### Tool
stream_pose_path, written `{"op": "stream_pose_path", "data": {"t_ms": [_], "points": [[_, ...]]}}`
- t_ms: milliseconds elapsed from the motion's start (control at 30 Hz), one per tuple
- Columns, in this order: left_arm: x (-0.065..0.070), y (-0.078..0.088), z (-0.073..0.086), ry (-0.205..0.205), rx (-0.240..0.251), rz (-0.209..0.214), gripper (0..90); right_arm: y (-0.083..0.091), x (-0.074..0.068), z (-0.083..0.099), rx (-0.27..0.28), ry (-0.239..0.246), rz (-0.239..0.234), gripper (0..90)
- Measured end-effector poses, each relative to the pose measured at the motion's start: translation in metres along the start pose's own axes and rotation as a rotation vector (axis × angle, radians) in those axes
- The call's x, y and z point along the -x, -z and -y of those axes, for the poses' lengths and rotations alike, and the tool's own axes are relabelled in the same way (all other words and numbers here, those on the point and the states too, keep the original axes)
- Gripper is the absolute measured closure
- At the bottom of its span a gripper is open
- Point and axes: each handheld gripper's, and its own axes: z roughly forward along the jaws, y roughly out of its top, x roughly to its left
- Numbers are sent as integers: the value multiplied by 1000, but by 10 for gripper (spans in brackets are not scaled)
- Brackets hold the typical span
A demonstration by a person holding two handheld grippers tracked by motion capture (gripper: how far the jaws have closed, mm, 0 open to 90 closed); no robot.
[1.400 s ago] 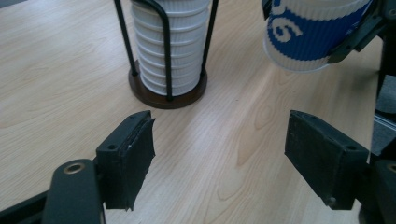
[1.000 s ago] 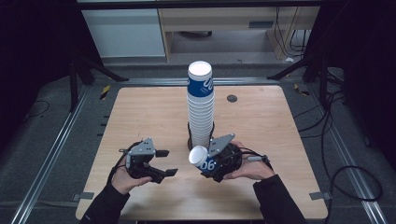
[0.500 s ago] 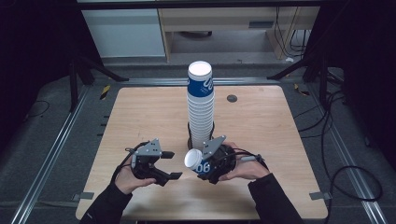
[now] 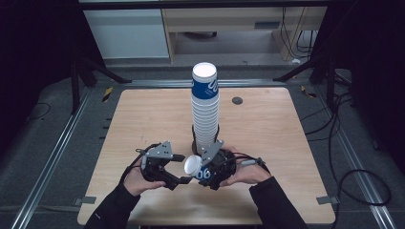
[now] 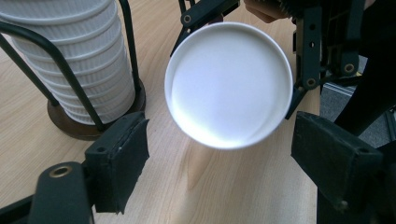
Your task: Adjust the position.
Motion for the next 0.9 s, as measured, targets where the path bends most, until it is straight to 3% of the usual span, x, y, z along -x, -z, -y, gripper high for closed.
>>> {"op": "stream_pose_path", "data": {"t_ms": [367, 900], "points": [[-1, -8, -2, -4, -18, 16, 187, -10, -3, -13, -35, 42, 1, 206], [-1, -11, -1, 1, -37, 20, 244, -14, -5, -21, -45, 57, -2, 208]]}}
